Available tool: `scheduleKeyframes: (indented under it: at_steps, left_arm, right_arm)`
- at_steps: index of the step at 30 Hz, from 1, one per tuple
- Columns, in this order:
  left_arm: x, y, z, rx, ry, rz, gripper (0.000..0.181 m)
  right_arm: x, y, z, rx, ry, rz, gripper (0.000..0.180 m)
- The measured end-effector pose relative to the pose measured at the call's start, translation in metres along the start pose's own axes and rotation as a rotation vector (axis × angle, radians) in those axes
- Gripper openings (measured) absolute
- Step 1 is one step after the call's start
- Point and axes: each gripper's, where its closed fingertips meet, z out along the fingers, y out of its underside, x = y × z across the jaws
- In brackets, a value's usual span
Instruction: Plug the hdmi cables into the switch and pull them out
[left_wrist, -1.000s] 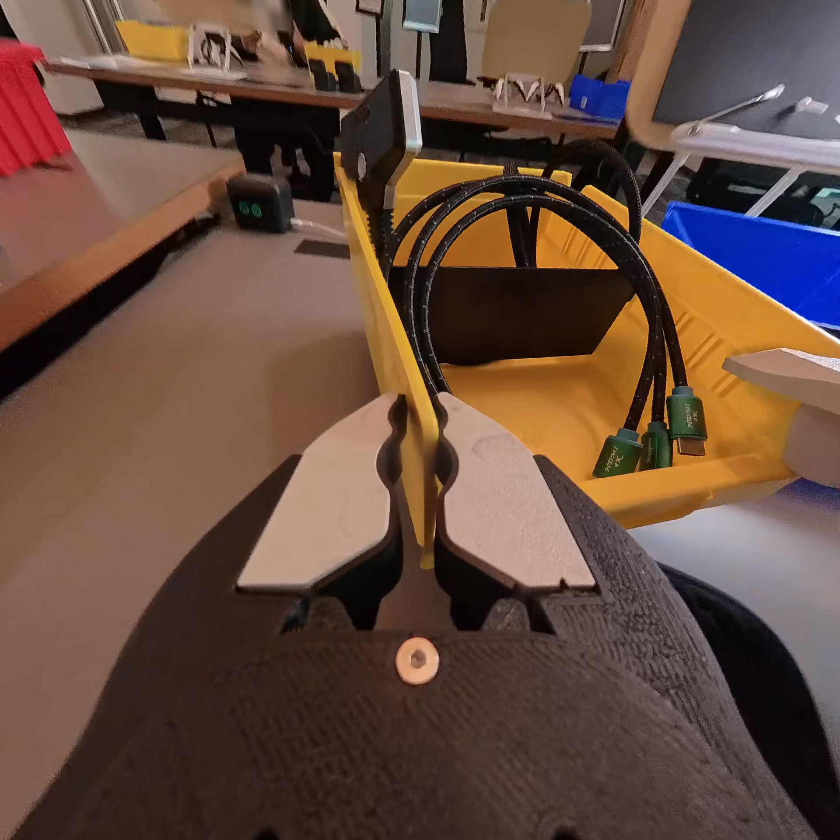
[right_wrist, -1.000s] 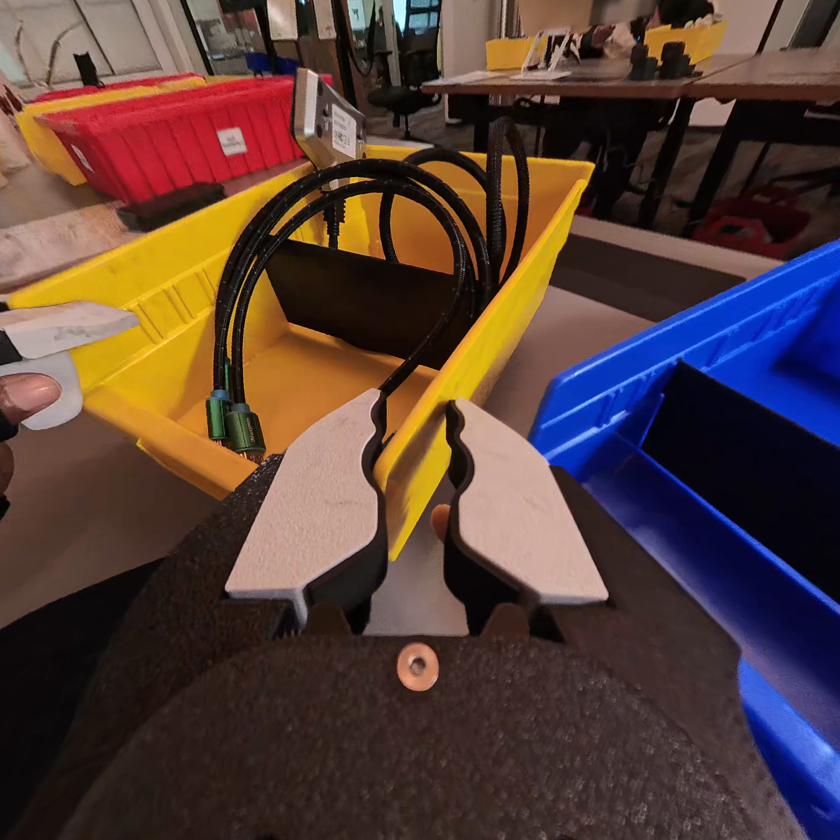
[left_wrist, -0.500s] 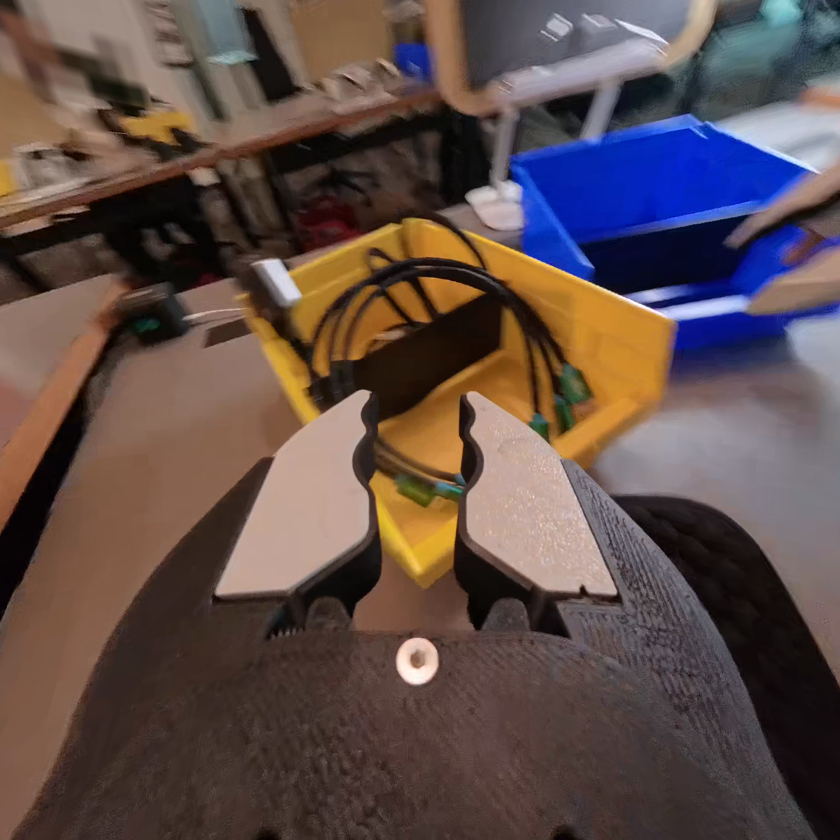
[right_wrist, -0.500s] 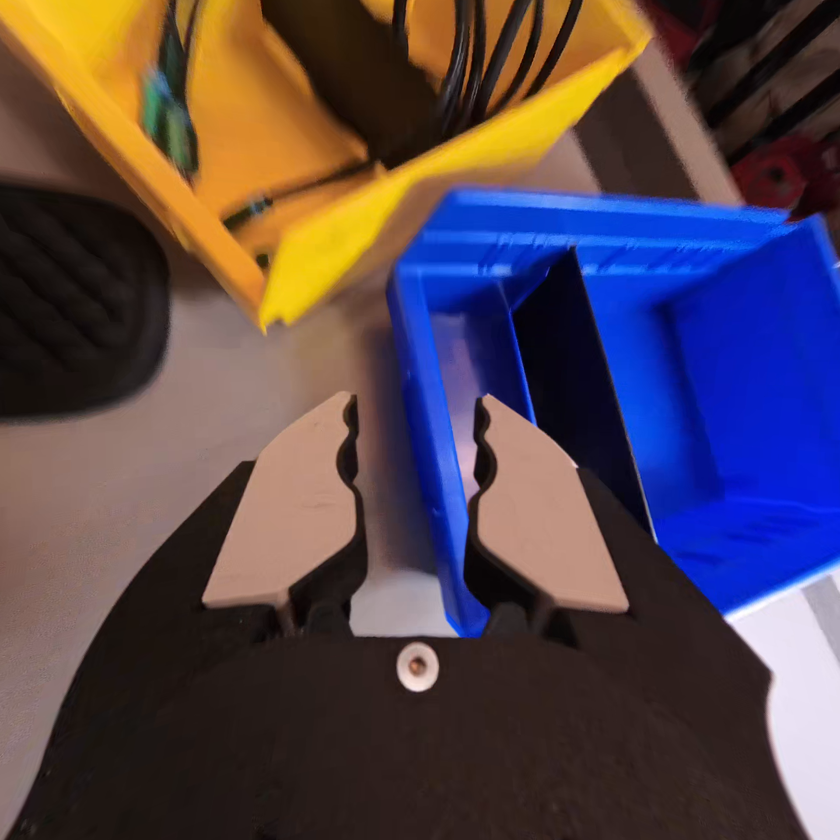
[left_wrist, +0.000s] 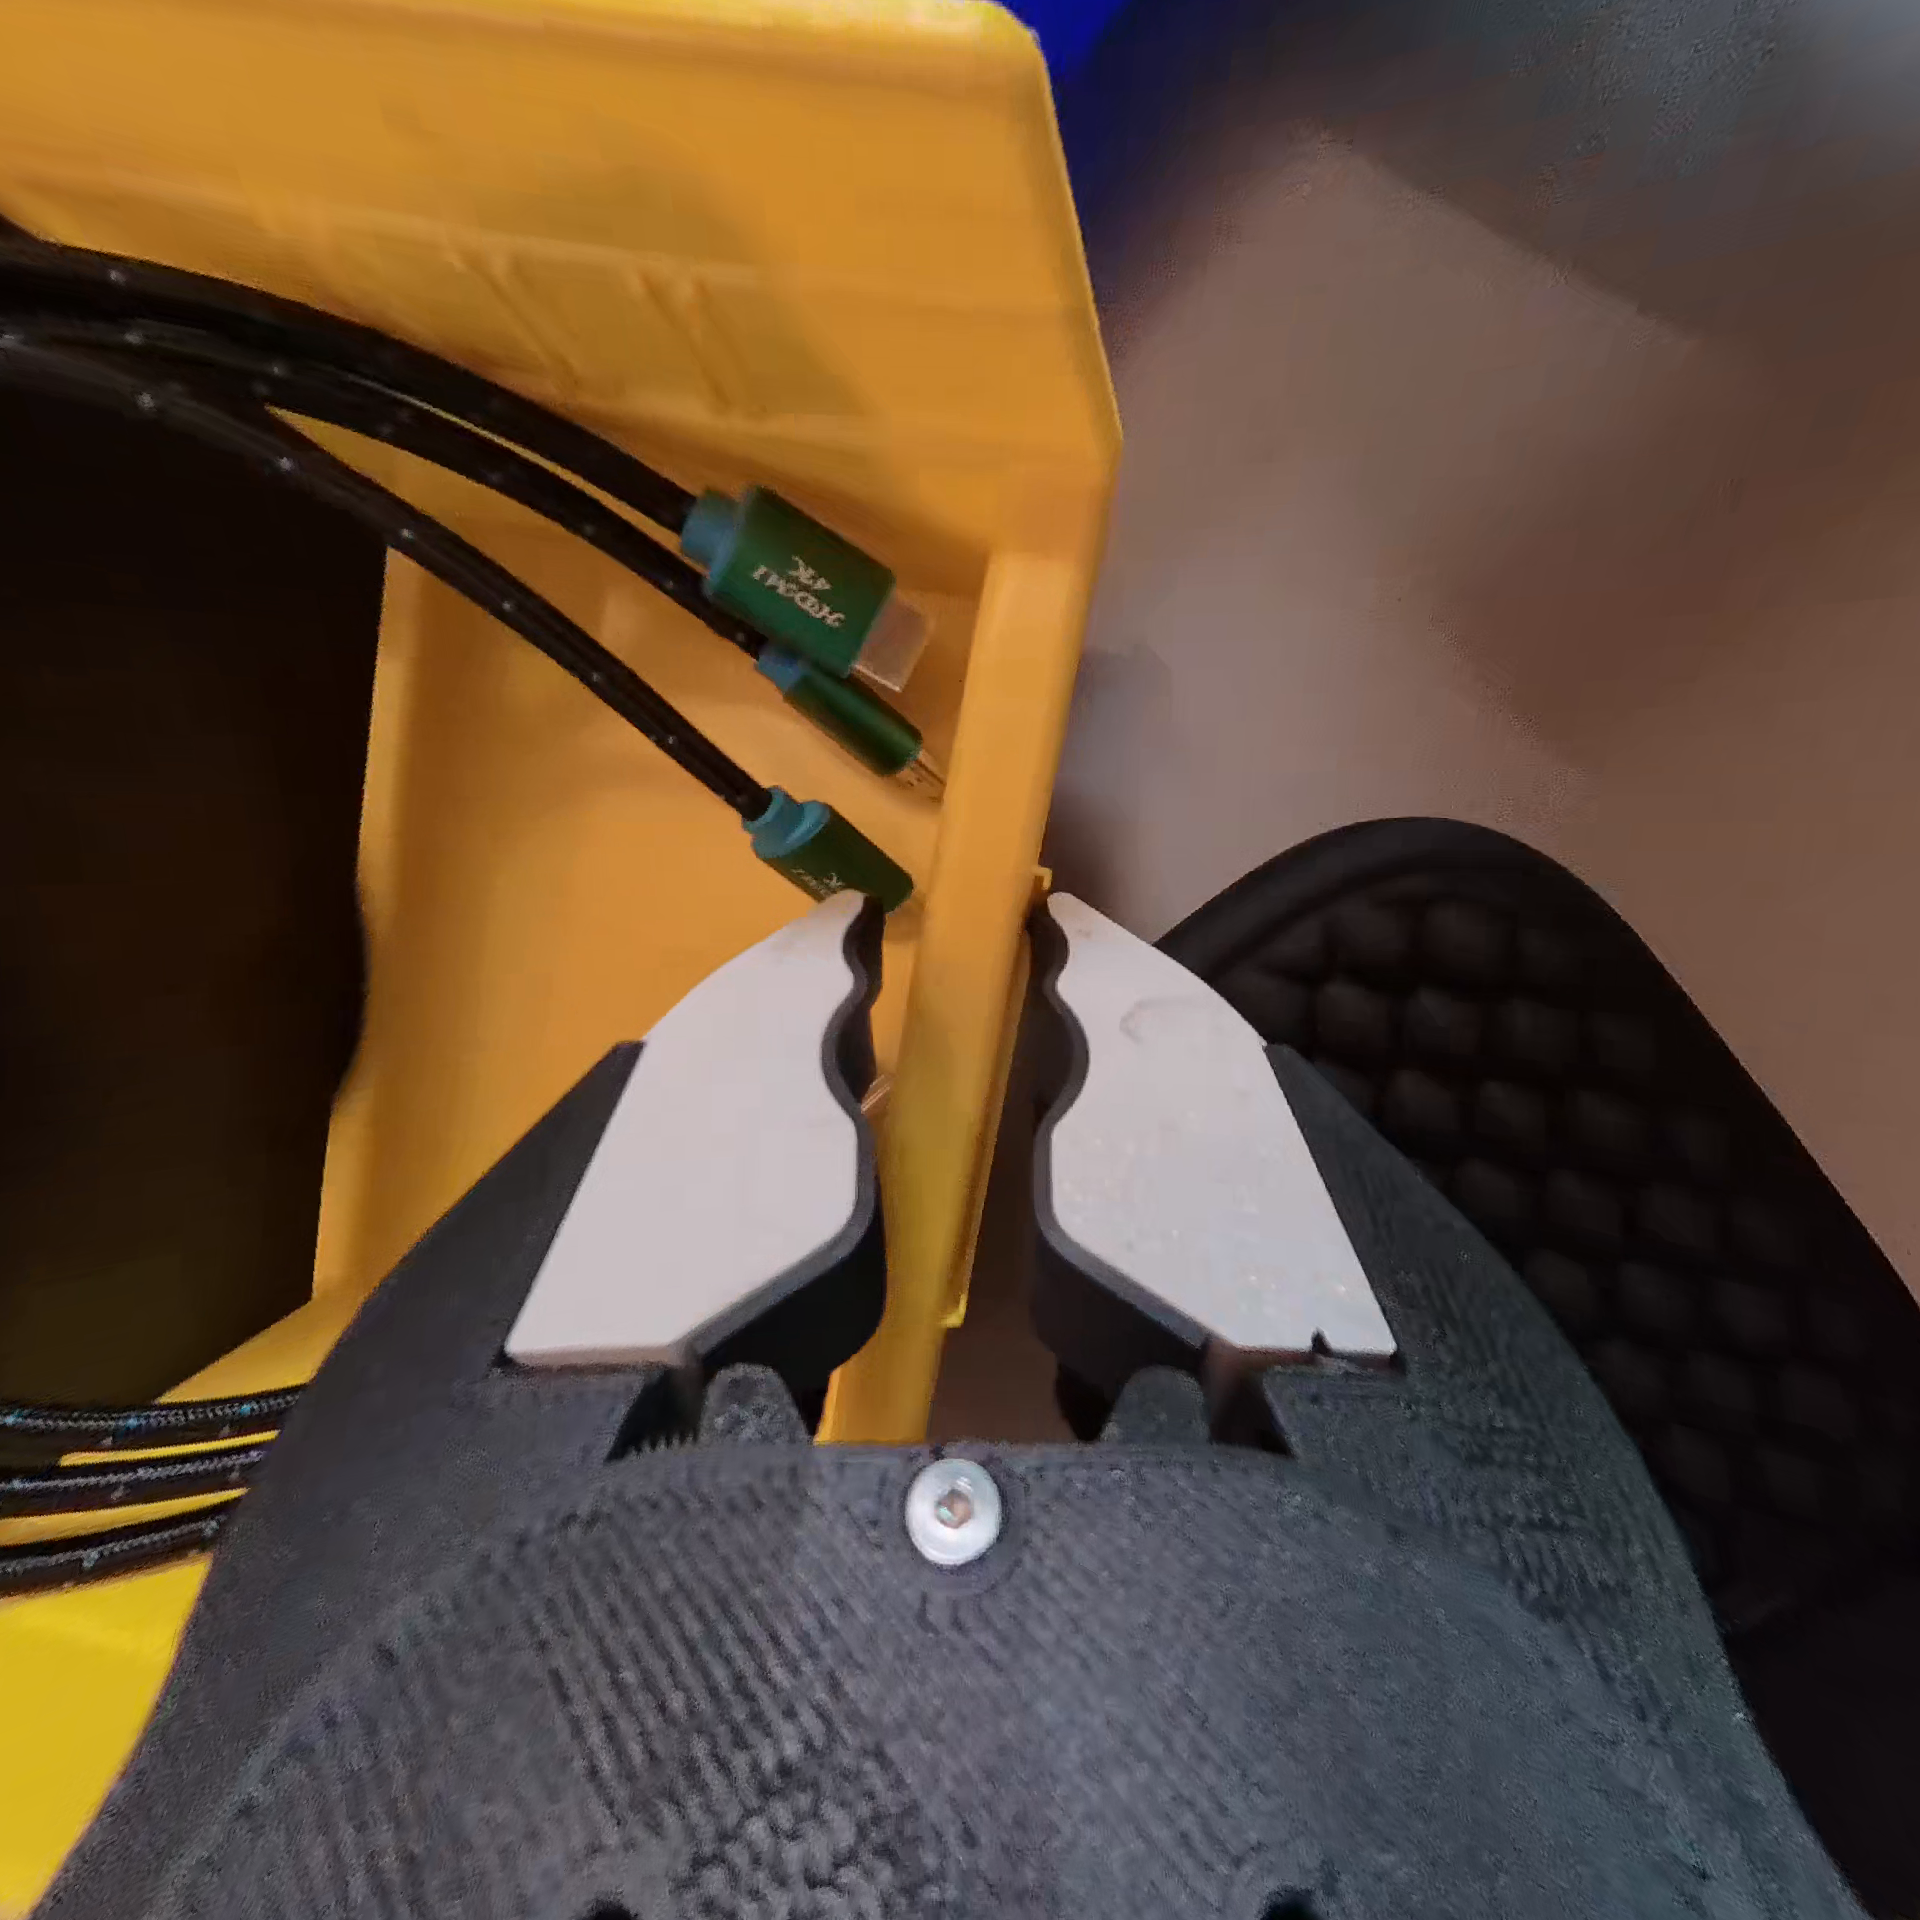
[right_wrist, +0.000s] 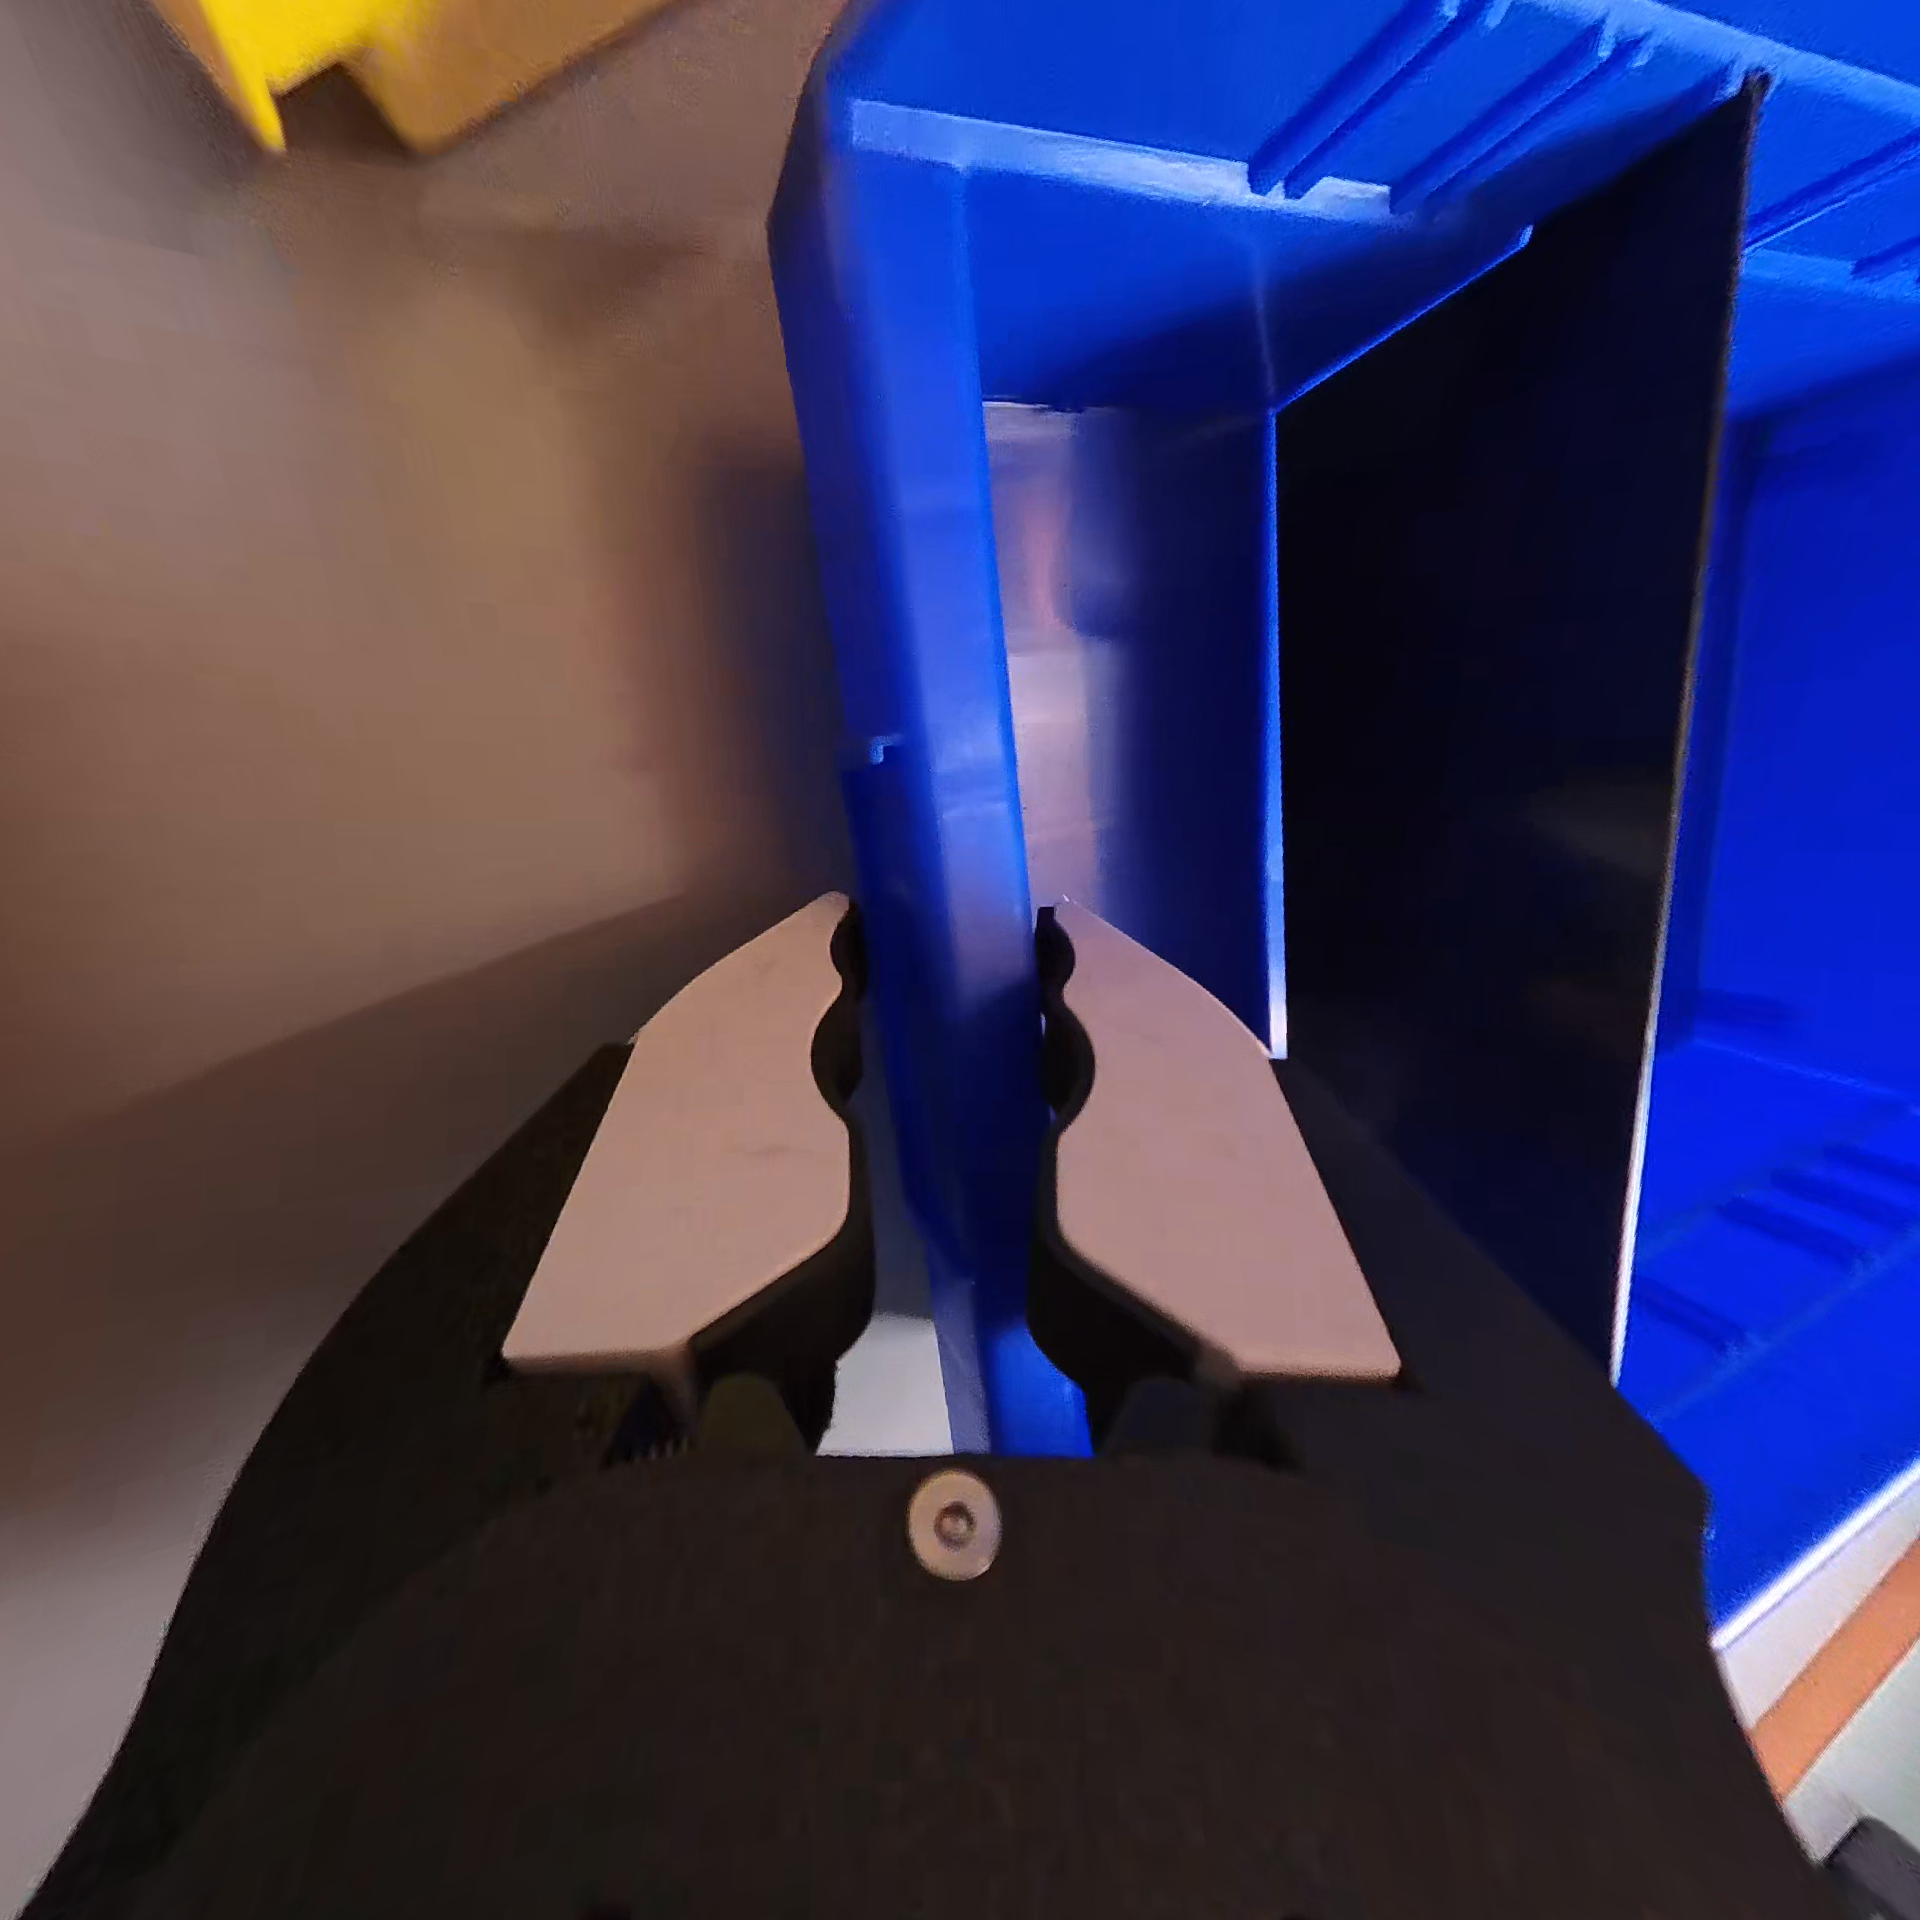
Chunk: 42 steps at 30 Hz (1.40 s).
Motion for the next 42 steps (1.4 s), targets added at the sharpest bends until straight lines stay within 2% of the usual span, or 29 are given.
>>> scheduleKeyframes:
  at_steps: [1,6,9,16,24,27,30,33,36,39,42]
  left_arm:
    - [0.0,0.0,0.0,-0.004,-0.002,0.005,0.03]
    - [0.009,0.011,0.004,-0.058,0.057,0.013,0.045]
    - [0.002,0.014,0.009,-0.077,0.009,0.021,0.029]
    - [-0.011,0.002,0.016,-0.066,-0.057,0.018,0.026]
    - [-0.048,-0.009,0.026,-0.066,-0.121,-0.015,0.025]
    - [-0.07,-0.011,0.027,-0.041,-0.182,-0.017,0.028]
    - [-0.078,-0.018,0.017,0.054,-0.18,-0.075,0.03]
    - [-0.089,-0.043,-0.028,0.267,-0.218,-0.155,0.032]
    - [-0.139,-0.054,-0.098,0.519,-0.42,-0.335,0.038]
    - [-0.208,-0.027,-0.155,0.651,-0.644,-0.61,0.048]
    - [-0.256,0.006,-0.157,0.605,-0.676,-0.808,0.058]
  right_arm:
    - [0.001,0.009,-0.004,0.001,0.008,0.002,0.031]
    - [0.014,0.064,-0.026,0.002,0.056,0.03,0.031]
    - [0.025,0.095,-0.041,0.01,0.083,0.032,0.031]
    - [0.062,0.162,-0.057,-0.041,0.131,0.053,0.031]
    - [0.103,0.215,-0.043,-0.103,0.177,0.088,0.034]
    - [0.109,0.2,-0.057,0.02,0.174,0.186,0.042]
    - [0.116,0.159,-0.095,0.287,0.192,0.321,0.046]
    - [0.119,0.123,-0.131,0.581,0.176,0.481,0.045]
    - [0.12,0.101,-0.146,0.779,0.168,0.603,0.042]
    - [0.115,0.086,-0.142,0.891,0.165,0.669,0.04]
    - [0.101,0.076,-0.123,0.902,0.148,0.66,0.038]
